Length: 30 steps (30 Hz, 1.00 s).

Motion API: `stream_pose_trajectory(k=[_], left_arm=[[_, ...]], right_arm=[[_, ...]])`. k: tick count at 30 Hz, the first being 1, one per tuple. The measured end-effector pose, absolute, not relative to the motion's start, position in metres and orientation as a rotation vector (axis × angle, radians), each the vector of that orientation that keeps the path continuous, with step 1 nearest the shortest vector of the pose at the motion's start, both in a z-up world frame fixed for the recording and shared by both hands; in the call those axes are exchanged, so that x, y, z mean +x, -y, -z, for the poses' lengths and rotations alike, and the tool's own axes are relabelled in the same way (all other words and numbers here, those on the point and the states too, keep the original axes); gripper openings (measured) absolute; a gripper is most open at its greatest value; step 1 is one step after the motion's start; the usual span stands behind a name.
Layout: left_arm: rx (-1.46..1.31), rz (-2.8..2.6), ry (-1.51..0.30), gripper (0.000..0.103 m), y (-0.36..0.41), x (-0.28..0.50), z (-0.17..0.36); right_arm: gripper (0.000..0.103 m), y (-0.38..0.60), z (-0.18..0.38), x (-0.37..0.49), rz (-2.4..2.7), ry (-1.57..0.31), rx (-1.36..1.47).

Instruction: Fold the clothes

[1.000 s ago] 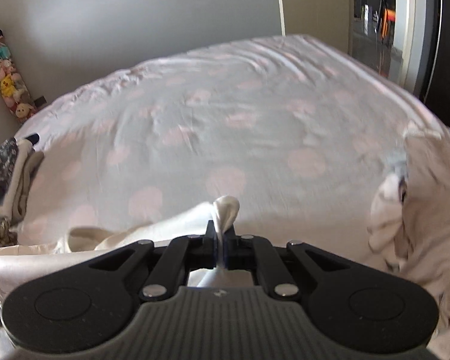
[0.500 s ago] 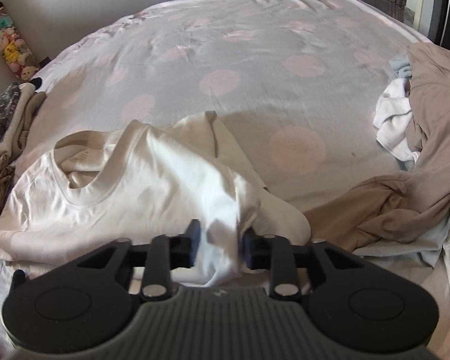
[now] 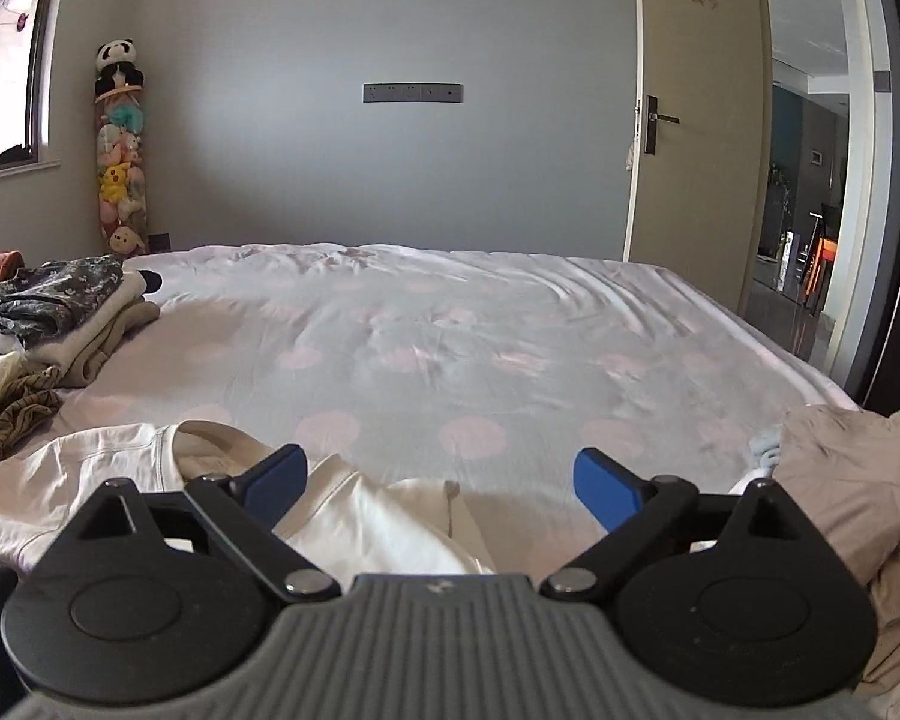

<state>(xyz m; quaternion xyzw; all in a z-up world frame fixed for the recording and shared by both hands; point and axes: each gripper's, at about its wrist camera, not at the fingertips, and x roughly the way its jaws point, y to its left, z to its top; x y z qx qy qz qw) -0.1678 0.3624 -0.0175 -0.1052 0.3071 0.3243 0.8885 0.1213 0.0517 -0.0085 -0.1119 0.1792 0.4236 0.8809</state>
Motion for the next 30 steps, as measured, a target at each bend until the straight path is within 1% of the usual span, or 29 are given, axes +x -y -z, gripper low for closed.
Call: stream_pose_trajectory(k=[3,9,13,14,16,17,18,23,24,27,30], left_arm=[[-0.17,-0.605,-0.622,0.071,-0.353,-0.157,0.021],[-0.116,-0.501,-0.667,0.072,-0.358,-0.136,0.033],[-0.105,-0.452,-0.72,0.072,-0.369,-0.124,0.046],[-0.084,-0.435,-0.74,0.072,-0.371,-0.12,0.049],[-0.043,-0.393,-0.77,0.072,-0.372,-0.111,0.057],[-0.027,-0.371,-0.784,0.072,-0.372,-0.106,0.062],[-0.016,-0.355,-0.797,0.072,-0.372,-0.101,0.067],[0.05,-0.282,-0.85,0.067,-0.373,-0.077,0.092],[0.071,-0.274,-0.862,0.064,-0.372,-0.072,0.096],[0.115,-0.258,-0.913,0.06,-0.374,-0.058,0.109],[0.105,-0.251,-0.949,0.052,-0.381,-0.048,0.12]], right_arm=[[0.099,-0.06,0.008,0.123,-0.897,-0.397,-0.267],[0.099,-0.07,0.01,0.122,-0.926,-0.428,-0.339],[0.097,-0.076,0.015,0.13,-0.945,-0.496,-0.376],[0.095,-0.077,0.016,0.132,-0.952,-0.505,-0.376],[0.082,-0.082,0.021,0.137,-0.954,-0.52,-0.386],[0.072,-0.085,0.024,0.141,-0.95,-0.529,-0.395],[0.069,-0.087,0.027,0.145,-0.946,-0.537,-0.396],[0.069,-0.095,0.043,0.159,-0.956,-0.57,-0.327],[0.069,-0.097,0.047,0.159,-0.961,-0.573,-0.323],[0.069,-0.104,0.059,0.158,-0.968,-0.568,-0.342],[0.07,-0.109,0.069,0.157,-0.977,-0.57,-0.351]])
